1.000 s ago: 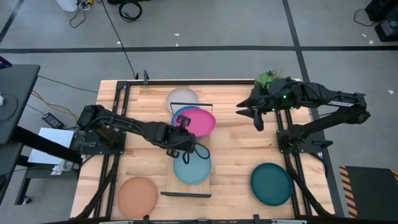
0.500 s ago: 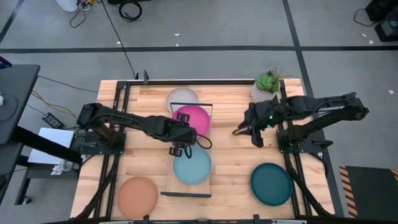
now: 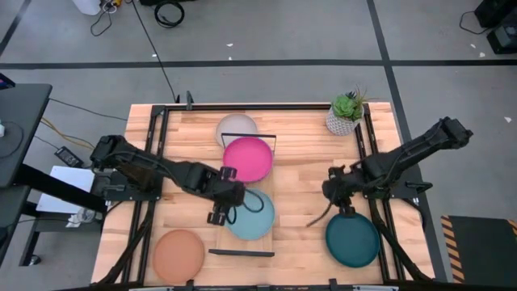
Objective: Place and stack plates onto a shelf
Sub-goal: Stack the dark blue plate on top of the pink plate on the shelf
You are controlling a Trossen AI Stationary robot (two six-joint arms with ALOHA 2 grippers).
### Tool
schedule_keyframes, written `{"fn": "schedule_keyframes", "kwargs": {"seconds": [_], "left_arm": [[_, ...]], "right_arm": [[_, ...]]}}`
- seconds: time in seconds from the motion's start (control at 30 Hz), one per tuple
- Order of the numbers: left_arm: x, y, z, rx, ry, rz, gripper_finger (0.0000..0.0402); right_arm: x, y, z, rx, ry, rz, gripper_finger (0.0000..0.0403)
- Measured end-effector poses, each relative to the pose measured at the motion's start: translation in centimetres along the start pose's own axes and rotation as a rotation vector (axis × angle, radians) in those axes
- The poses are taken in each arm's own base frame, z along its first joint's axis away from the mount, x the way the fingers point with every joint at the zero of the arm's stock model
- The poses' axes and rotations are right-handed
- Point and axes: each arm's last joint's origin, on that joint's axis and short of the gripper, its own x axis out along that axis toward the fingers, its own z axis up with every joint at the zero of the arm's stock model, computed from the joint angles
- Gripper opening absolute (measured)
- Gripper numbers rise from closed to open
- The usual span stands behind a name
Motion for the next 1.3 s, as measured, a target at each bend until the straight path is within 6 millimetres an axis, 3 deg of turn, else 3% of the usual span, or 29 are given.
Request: {"fn": "schedule_keyframes", "kwargs": {"seconds": [0.3, 0.6, 0.73, 0.87, 0.93, 1.07, 1.3], "left_arm": [[-0.4, 0.4, -0.6, -0.010, -0.023, 0.051, 0.0151], [-1.7, 0.3, -1.2, -0.027, -0.027, 0.047, 0.0150], [-1.9, 0.3, -1.2, -0.027, -0.034, 0.042, 0.0150], [-1.9, 0.2, -1.0, 0.039, -0.053, 0.043, 0.0150], [-1.6, 0.2, -0.6, 0.110, -0.083, 0.046, 0.0150], [-1.3, 0.2, 0.4, 0.331, -0.153, 0.104, 0.0150], [-1.3, 0.4, 1.9, 0.675, -0.232, 0.259, 0.0150]], "right_arm": [[2.2, 1.8, -0.7, 0.031, 0.146, 0.111, 0.0163], [5.4, 2.6, -1.1, 0.027, 0.325, 0.049, 0.0155], [6.2, 2.4, -1.1, 0.065, 0.375, 0.048, 0.0119], [6.4, 2.0, -0.8, 0.078, 0.382, 0.089, 0.0043], [6.1, 1.5, -0.4, 0.091, 0.360, 0.141, 0.0016], [4.4, 0.1, 1.3, 0.176, 0.300, 0.169, 0.0018], [-2.3, -2.6, 5.9, 0.284, 0.115, 0.207, 0.0013]]}}
